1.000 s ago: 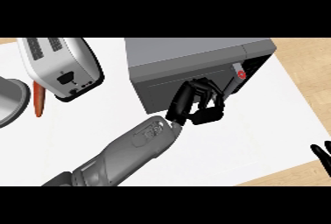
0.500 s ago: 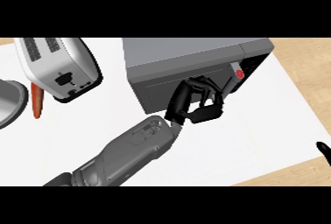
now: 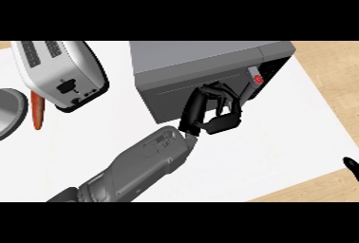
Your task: Pick up the milk, place it into the microwave and close the microwave
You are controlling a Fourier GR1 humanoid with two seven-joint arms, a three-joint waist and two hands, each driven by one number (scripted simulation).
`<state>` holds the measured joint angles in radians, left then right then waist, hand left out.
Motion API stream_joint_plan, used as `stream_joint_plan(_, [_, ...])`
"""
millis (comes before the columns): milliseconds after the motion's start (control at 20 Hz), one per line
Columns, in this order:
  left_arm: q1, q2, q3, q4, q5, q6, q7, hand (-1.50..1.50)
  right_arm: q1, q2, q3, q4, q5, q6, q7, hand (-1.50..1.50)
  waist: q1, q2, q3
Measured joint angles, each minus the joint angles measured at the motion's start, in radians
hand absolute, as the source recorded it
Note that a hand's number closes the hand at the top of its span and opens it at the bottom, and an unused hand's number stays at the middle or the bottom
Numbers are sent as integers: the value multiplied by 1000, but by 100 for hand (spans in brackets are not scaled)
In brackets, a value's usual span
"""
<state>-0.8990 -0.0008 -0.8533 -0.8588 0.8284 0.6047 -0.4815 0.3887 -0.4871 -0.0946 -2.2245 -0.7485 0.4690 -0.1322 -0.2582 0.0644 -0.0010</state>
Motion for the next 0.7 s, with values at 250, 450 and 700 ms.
stream_joint_plan(250, [-1,0,-5,3,23,20,-34,150,-7,-15,5,-12,-24,14,10,-150,-7,3,0])
stream_joint_plan(450, [-1,0,-8,4,41,35,-58,150,-12,-26,7,-22,-39,22,17,-150,-12,5,0])
stream_joint_plan(700, [-2,0,-12,8,58,44,-90,150,-17,-39,8,-34,-54,29,26,-150,-18,8,0])
